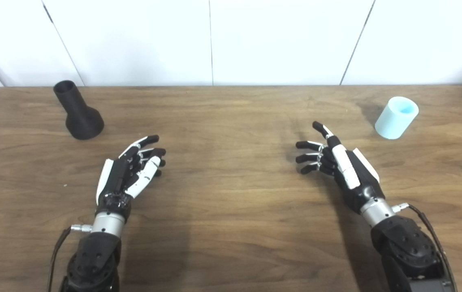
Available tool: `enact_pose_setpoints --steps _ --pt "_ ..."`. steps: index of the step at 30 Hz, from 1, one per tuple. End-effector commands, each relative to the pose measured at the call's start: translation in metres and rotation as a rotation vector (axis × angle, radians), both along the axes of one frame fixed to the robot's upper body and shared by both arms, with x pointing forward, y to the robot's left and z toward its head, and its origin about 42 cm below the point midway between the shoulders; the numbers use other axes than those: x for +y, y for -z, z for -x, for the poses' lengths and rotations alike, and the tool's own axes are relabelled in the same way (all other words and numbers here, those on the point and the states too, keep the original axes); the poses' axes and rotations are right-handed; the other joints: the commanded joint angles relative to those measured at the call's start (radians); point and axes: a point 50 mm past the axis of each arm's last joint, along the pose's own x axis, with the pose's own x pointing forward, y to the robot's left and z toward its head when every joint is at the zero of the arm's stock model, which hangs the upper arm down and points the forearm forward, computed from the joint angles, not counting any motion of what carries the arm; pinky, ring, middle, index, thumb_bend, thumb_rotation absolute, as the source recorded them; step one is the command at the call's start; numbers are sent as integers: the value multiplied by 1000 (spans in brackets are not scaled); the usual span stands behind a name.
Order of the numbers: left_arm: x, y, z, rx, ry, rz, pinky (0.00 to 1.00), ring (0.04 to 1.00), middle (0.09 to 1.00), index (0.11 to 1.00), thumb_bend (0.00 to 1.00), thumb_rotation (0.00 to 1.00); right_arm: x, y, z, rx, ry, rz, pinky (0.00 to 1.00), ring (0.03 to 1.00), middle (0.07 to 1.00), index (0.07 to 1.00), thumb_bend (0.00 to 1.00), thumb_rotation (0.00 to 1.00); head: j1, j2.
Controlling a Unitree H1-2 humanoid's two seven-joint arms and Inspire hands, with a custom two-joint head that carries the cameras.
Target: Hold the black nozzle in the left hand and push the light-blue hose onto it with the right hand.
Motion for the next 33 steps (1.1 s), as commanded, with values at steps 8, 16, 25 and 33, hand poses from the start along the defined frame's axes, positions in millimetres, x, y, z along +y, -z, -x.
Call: enact_pose_setpoints --steps 8,16,25,33 --pt "-8 -7 1 -43 4 31 601 665 721 816 328 391 -6 -11 -3 -73 0 8 528 648 749 956 561 1000 44 -21" --pt "-18 3 3 -47 2 -17 597 652 718 822 334 470 -19 -2 -2 -64 -11 11 540 672 771 968 549 1000 220 -121" --pt "-38 21 2 -4 -11 5 622 654 723 825 321 421 -36 14 -5 -24 -1 -46 556 697 780 1000 460 1000 356 -245" --pt "-53 36 -5 -6 -23 -25 605 653 712 813 362 426 -46 21 -10 -27 -3 -8 555 693 783 991 516 1000 444 -328"
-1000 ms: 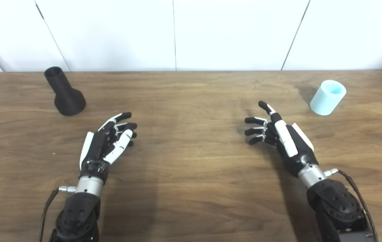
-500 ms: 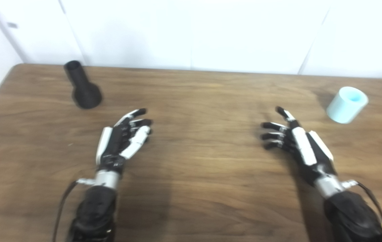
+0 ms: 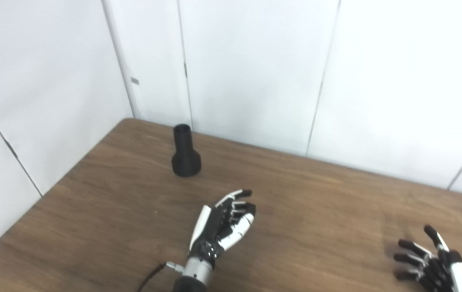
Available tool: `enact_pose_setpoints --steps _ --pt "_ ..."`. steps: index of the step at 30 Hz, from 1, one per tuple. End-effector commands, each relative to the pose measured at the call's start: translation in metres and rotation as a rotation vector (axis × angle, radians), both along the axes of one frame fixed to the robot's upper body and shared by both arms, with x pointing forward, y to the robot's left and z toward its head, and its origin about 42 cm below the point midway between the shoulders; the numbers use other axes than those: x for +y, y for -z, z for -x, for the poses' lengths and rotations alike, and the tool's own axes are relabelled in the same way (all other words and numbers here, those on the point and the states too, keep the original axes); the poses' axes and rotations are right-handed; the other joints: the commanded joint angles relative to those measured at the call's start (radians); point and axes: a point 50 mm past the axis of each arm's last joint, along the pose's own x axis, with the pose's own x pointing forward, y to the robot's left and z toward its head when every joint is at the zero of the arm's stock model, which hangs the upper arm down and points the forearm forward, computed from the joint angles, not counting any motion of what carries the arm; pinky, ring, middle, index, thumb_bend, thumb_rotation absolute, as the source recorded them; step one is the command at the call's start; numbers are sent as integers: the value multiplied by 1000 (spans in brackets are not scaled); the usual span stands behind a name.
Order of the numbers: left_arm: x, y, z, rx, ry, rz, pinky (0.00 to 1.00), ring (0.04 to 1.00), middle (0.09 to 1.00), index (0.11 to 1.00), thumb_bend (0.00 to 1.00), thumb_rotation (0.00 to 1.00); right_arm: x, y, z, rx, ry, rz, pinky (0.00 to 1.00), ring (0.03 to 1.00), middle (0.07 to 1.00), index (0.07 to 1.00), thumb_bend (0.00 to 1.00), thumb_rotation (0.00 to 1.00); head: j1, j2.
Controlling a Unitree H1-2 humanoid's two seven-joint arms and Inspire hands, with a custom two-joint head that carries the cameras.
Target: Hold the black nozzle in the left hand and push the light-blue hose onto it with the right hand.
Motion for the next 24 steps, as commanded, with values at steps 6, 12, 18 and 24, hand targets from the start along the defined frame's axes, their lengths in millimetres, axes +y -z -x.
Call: enact_pose_setpoints --steps 6,12,18,24 --pt "-17 15 -4 51 30 -1 593 661 712 803 354 382 -16 -1 -2 -19 20 127 537 682 787 978 515 1000 -7 -5" --pt "-13 15 -3 38 14 -20 599 661 727 806 393 369 -15 2 -2 -8 25 113 529 678 786 982 562 1000 -42 5" --pt "-7 11 -3 -23 -58 -22 618 661 708 786 533 179 -13 5 -2 0 21 64 536 688 782 980 566 1000 -56 17" --pt "4 -26 -2 -245 -145 -147 628 679 727 784 702 107 -16 4 -4 -14 11 46 547 684 778 980 567 1000 -54 28"
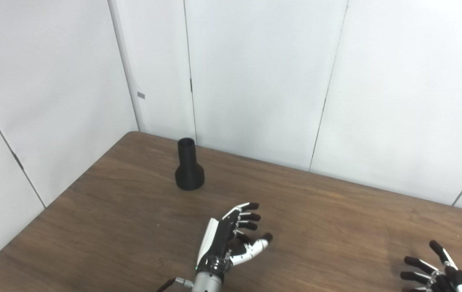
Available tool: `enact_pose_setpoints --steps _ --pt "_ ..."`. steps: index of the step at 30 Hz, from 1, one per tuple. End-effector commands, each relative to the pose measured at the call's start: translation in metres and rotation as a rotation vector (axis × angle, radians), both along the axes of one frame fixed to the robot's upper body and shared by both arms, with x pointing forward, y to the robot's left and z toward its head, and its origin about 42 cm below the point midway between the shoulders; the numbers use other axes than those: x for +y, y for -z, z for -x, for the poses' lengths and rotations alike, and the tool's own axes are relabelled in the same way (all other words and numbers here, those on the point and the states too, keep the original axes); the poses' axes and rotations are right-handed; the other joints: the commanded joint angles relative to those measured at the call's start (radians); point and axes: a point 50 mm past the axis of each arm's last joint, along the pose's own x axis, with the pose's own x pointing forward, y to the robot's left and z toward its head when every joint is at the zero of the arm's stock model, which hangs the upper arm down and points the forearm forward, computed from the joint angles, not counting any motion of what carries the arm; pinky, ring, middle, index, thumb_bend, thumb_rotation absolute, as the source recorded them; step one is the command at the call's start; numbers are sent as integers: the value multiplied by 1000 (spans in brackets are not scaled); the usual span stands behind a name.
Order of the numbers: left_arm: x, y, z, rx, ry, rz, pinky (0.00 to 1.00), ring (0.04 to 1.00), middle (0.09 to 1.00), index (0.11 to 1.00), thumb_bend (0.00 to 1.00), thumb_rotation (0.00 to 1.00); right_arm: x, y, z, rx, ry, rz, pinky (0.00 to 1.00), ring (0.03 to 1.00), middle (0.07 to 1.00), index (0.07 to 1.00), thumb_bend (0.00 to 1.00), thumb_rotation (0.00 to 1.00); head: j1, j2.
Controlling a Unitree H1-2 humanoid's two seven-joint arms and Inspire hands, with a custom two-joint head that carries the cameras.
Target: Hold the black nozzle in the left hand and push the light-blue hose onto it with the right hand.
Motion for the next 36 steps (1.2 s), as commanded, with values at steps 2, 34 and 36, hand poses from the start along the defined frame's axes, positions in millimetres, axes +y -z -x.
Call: enact_pose_setpoints --steps 2,34,36 --pt "12 -38 -2 -191 -72 -70 615 676 730 772 754 91 -14 -1 1 10 34 18 536 681 774 974 561 1000 2 3" --pt "161 -146 -49 -268 -499 -436 729 830 847 846 992 186 -10 -9 6 12 55 32 534 686 773 969 558 1000 6 25" --pt "165 -145 -57 -234 -495 -471 759 887 907 871 1000 178 -10 -10 7 13 58 32 531 687 774 969 554 1000 4 29"
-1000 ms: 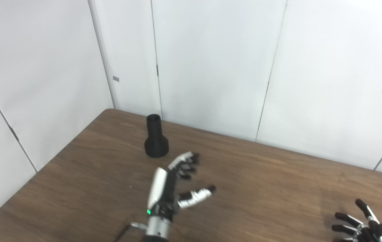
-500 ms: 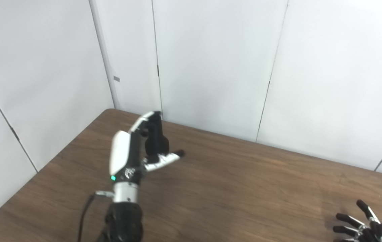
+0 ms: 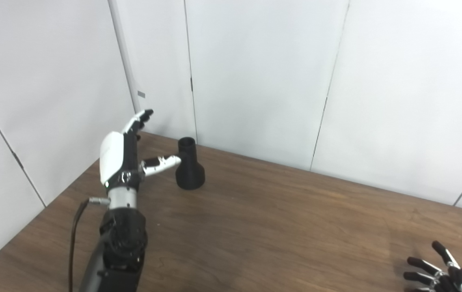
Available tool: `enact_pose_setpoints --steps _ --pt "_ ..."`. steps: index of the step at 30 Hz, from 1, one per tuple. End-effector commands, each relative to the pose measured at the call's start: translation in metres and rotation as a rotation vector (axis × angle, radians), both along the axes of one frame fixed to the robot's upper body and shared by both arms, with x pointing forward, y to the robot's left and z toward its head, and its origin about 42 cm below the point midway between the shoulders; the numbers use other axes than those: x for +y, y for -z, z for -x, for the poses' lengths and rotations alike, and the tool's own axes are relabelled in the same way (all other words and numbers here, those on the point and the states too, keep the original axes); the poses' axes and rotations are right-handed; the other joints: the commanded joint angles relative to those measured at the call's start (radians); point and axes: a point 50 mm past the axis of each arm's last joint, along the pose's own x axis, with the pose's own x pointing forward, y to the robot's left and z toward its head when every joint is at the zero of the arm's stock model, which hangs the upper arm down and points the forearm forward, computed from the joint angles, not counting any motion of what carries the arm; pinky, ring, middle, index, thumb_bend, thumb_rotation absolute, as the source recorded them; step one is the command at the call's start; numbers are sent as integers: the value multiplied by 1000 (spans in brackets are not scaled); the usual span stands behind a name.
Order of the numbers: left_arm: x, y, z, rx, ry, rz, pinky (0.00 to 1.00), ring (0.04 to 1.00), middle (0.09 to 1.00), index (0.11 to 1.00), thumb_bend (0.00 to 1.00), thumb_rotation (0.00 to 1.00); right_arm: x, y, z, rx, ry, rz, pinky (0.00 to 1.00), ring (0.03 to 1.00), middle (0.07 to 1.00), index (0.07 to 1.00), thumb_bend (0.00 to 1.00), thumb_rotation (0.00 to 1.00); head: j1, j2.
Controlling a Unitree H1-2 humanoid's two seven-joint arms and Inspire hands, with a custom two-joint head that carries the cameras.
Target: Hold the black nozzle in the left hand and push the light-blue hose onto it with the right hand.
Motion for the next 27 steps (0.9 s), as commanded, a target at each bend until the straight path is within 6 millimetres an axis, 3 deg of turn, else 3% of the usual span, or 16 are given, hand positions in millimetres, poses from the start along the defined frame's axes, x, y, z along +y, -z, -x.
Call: enact_pose_setpoints --steps 1,3,6,12,27 --pt "5 -16 -12 -13 -2 -66 790 914 929 888 1000 175 -9 -3 4 5 30 26 533 688 774 970 553 1000 -1 2" --pt "7 -11 -22 58 13 -96 937 978 974 941 1000 199 -9 -3 4 5 30 24 537 687 774 971 548 1000 -2 5" --pt "6 -6 -33 193 8 -129 994 998 998 982 1000 290 -9 -3 4 5 22 28 544 692 781 977 540 1000 -2 8" --pt "4 1 -52 333 -33 -184 1000 1000 1000 907 1000 369 -6 -7 7 8 30 24 538 684 776 971 545 1000 -4 13" --pt "6 10 -78 488 -76 -221 1000 1000 1000 872 1000 429 -3 -14 10 -4 24 49 563 700 785 978 505 1000 -9 27"
